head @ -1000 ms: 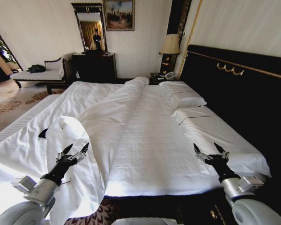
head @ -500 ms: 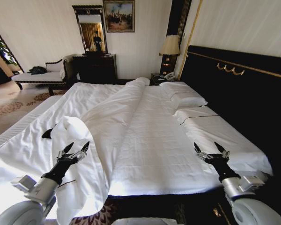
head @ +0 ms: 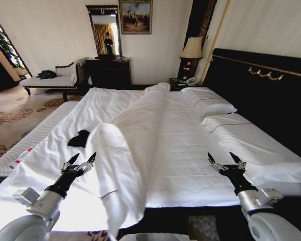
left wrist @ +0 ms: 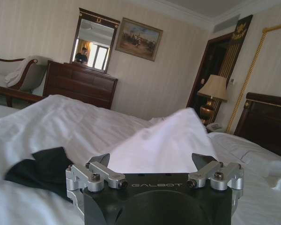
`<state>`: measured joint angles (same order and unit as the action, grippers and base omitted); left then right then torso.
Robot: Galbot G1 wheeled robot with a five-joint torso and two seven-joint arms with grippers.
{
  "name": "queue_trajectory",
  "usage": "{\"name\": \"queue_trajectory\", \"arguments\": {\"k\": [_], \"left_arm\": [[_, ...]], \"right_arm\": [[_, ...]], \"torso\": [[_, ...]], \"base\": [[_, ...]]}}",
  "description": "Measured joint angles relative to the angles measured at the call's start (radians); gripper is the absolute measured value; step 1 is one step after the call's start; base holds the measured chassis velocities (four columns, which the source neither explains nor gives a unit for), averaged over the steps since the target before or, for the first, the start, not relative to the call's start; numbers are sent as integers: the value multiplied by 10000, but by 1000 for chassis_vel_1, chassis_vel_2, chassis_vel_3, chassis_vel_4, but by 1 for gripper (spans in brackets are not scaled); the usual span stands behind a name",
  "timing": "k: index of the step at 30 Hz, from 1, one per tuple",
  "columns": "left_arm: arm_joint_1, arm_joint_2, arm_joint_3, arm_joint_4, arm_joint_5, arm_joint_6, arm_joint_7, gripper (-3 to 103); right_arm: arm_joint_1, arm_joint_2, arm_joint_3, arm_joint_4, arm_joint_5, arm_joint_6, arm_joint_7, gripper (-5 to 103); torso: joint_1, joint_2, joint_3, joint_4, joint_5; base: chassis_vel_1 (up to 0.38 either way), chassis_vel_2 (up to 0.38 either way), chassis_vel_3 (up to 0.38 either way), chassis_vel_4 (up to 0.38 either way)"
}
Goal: Fold the clothes on the bed.
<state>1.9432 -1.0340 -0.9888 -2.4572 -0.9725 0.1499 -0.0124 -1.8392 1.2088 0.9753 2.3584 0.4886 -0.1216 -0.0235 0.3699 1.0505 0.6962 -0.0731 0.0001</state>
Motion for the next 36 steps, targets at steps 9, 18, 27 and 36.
{"name": "queue_trajectory", "arguments": {"k": [9, 18, 27, 36], "left_arm": [[18, -65, 0, 38, -154, -214, 110, 98], [31, -89, -43, 145, -224, -247, 123, 98], [118, -146, -55, 232, -311, -250, 123, 98], [281, -341, -98, 355, -528, -241, 157, 98]], "right_arm": [[5, -53, 25, 27, 21, 2, -1, 100], [5, -80, 56, 94, 74, -10, -2, 100], [9, -198, 114, 262, 367, -146, 47, 100], [296, -1880, 607, 1192, 3369, -1284, 672, 100]], "torso": [[0, 0, 0, -2, -2], [1, 0, -1, -1, -4], [1, 1, -1, -1, -5], [1, -1, 1, 0, 3]], "base": [[364, 368, -355, -364], [344, 323, -330, -321], [140, 145, -138, -145], [-13, -6, 6, 7]]}}
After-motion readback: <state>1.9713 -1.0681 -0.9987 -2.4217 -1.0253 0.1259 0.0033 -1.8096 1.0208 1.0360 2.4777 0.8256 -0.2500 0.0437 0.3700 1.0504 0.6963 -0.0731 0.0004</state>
